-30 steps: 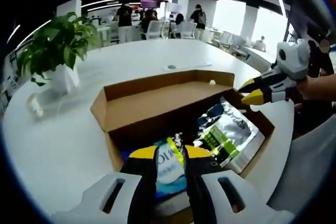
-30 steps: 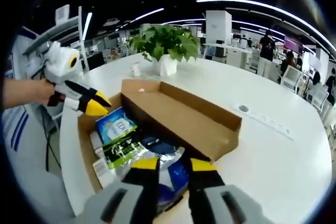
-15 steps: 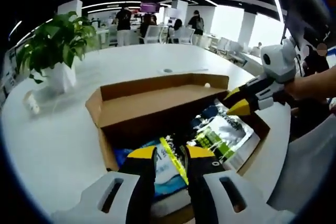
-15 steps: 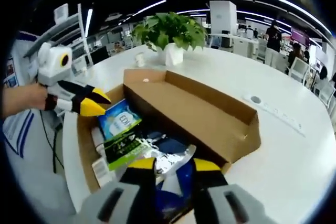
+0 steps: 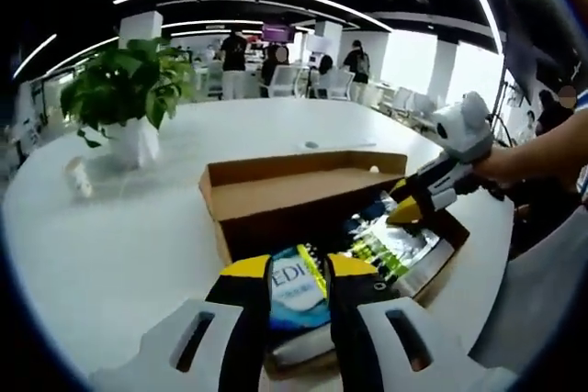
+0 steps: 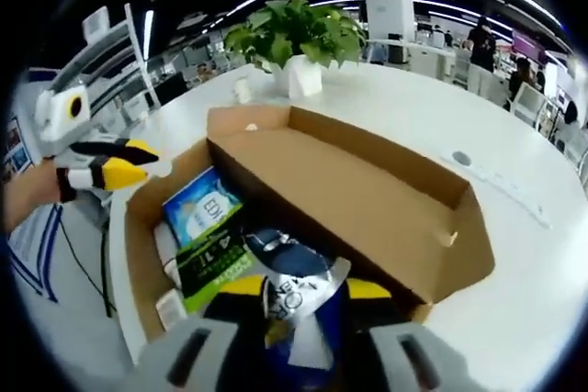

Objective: Operate the shoe box by opening the lid, removing the specified soft item, and placing it in the target area until the item is outside and the box remains undamaged.

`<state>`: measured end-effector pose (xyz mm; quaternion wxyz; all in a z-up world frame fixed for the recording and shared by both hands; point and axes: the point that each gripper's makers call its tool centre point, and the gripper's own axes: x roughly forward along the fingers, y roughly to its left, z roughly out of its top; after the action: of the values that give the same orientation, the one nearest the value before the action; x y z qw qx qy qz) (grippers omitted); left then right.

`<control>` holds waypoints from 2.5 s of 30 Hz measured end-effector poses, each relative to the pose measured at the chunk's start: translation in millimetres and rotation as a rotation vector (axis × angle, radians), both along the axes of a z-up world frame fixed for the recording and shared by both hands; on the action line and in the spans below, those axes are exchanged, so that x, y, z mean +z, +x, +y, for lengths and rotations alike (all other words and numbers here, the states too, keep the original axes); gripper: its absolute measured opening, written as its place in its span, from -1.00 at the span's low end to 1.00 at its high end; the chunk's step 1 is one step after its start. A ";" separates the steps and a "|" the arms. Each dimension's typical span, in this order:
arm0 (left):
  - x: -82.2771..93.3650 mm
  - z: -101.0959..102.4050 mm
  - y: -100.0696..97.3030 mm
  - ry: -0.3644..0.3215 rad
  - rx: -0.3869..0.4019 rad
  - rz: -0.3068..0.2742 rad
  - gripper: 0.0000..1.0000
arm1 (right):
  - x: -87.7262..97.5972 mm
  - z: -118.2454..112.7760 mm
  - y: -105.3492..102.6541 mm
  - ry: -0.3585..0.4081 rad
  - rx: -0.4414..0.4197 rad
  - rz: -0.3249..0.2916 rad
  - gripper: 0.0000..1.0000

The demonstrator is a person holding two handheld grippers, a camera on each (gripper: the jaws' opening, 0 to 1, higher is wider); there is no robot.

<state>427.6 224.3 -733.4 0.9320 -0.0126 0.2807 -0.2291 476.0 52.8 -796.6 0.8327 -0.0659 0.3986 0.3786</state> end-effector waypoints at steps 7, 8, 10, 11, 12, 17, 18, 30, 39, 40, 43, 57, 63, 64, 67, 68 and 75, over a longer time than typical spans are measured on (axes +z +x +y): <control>1.7 6.1 -10.5 -0.001 0.028 -0.007 -0.56 | 11.7 7.6 -3.4 0.097 -0.028 -0.016 -0.72; 1.7 6.3 -10.3 -0.001 0.028 -0.007 -0.56 | 13.0 9.1 -3.7 0.110 -0.030 -0.015 -0.80; 1.9 7.5 -11.2 -0.004 0.034 -0.009 -0.56 | 17.3 14.3 -6.9 0.153 -0.038 0.007 -0.89; 1.9 7.5 -11.5 -0.004 0.034 -0.009 -0.56 | 16.6 15.8 -7.6 0.149 -0.033 0.008 -0.87; 2.2 7.3 -12.2 -0.003 0.036 -0.009 -0.56 | 15.5 17.1 -8.5 0.143 -0.028 0.008 -0.87; 5.0 5.7 -13.9 0.001 0.028 -0.014 -0.56 | 11.8 15.6 -13.1 0.120 -0.011 0.014 -0.84; 5.1 5.6 -14.0 0.002 0.026 -0.012 -0.56 | 11.6 15.5 -13.5 0.120 -0.012 0.016 -0.82; 3.9 4.5 -13.0 0.006 0.013 -0.011 -0.56 | -2.2 18.8 -27.8 0.072 0.025 0.085 -0.65; 1.4 8.6 -10.7 -0.003 0.014 -0.013 -0.57 | -3.8 31.3 -32.5 0.119 0.031 0.111 -0.72; 1.2 9.5 -10.3 -0.004 0.015 -0.014 -0.57 | -3.2 31.6 -31.7 0.122 0.027 0.109 -0.74; 1.0 10.9 -10.0 -0.004 0.017 -0.016 -0.57 | -0.7 31.3 -30.3 0.132 0.016 0.104 -0.80; -1.4 7.7 -10.2 -0.007 0.012 -0.014 -0.57 | 18.5 38.1 -31.5 0.202 0.000 0.078 -0.88; 1.0 8.8 -9.7 -0.007 0.014 -0.019 -0.57 | 26.2 42.3 -32.5 0.224 0.004 0.075 -0.88; 1.3 9.1 -9.7 -0.007 0.014 -0.020 -0.57 | 25.4 42.8 -32.4 0.226 0.003 0.081 -0.87; 2.9 10.5 -9.8 -0.006 0.016 -0.022 -0.57 | 24.8 47.5 -32.0 0.271 -0.022 0.127 -0.82; 3.7 10.8 -9.9 -0.007 0.016 -0.023 -0.57 | 24.5 47.7 -31.5 0.274 -0.026 0.135 -0.80; 7.6 16.3 -12.3 -0.007 0.014 -0.032 -0.55 | 19.0 53.4 -28.7 0.288 -0.027 0.171 -0.79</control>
<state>415.3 240.7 -725.8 0.9378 -0.0143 0.2650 -0.2239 447.3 106.3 -777.7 0.8016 0.0919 0.4104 0.4249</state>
